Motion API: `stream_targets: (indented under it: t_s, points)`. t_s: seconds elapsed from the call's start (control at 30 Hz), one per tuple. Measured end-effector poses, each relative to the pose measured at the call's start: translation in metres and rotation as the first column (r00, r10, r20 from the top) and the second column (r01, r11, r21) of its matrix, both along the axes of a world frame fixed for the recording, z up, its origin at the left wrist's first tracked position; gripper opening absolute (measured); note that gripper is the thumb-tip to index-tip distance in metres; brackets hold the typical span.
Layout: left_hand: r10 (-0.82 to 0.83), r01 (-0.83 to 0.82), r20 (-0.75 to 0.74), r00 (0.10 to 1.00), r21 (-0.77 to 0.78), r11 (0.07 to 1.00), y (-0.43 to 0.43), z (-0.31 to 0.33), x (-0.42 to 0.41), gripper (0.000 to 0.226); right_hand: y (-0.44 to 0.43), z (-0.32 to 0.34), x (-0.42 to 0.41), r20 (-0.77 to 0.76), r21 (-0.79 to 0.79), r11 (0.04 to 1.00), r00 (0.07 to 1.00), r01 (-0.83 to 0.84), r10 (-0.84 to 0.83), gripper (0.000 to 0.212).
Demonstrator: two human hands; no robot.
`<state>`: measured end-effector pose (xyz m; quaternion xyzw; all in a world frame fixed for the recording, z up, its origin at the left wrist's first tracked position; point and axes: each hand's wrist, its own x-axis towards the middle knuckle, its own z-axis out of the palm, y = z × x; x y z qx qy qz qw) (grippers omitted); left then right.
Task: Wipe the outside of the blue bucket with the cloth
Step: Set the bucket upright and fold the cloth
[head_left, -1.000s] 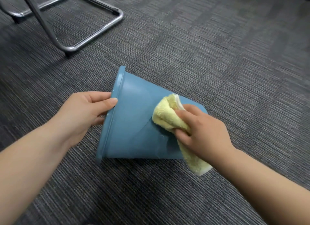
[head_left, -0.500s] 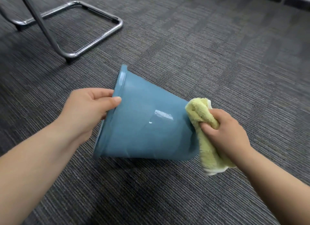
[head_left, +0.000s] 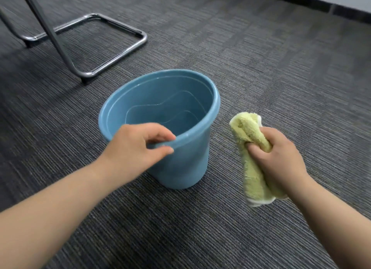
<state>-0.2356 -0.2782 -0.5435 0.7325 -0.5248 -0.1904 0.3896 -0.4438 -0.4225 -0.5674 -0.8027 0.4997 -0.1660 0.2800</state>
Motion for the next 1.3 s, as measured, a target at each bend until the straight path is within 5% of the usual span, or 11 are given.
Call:
stream_targets:
  t_s: [0.1,0.17,0.3,0.43,0.6,0.73,0.83,1.03,1.17,1.3]
  points:
    - [-0.156,0.152,0.039,0.987,0.098,0.984,0.009,-0.012,-0.018,0.023,-0.004,0.004,-0.003,0.019,-0.006,1.0,1.0,0.021,-0.02,0.025]
    - [-0.222,0.213,0.049,0.974,0.139,0.967,0.013,-0.021,-0.029,0.037,-0.009,0.005,-0.006,0.03,-0.014,0.998,0.998,0.057,-0.056,0.023]
    - [-0.25,0.246,0.003,0.968,0.185,0.951,0.015,-0.028,-0.035,0.022,-0.015,0.004,-0.016,0.035,-0.023,0.989,0.989,0.147,-0.146,0.024]
    - [-0.203,0.233,-0.168,0.965,0.185,0.955,0.005,-0.02,-0.03,0.032,-0.018,0.017,-0.016,0.074,-0.121,0.979,0.985,0.165,-0.157,0.025]
    - [-0.052,0.087,-0.412,0.91,0.066,0.994,-0.03,0.007,-0.02,0.012,-0.012,0.038,0.006,0.093,-0.35,0.935,0.995,0.063,-0.032,0.031]
    - [0.028,-0.008,-0.507,0.861,0.043,0.999,-0.059,0.032,-0.017,0.056,-0.001,0.063,0.042,0.061,-0.466,0.882,0.992,-0.069,0.11,0.034]
    - [0.066,-0.038,-0.614,0.786,0.058,0.998,-0.072,0.056,-0.016,0.065,0.009,0.087,0.067,-0.014,-0.48,0.861,0.983,-0.168,0.184,0.038]
    - [0.235,-0.24,-0.786,0.572,0.113,0.964,-0.071,0.154,-0.002,0.043,0.025,0.173,0.091,-0.125,-0.308,0.866,0.919,-0.395,0.375,0.046]
    - [0.307,-0.318,-0.823,0.477,0.165,0.934,-0.055,0.237,0.006,0.029,0.031,0.259,0.087,0.099,-0.118,0.891,0.887,-0.439,0.45,0.056]
    - [0.297,-0.333,-0.882,0.367,0.174,0.927,-0.038,0.335,-0.003,0.033,0.037,0.351,0.074,0.303,0.081,0.921,0.89,-0.381,0.342,0.048]
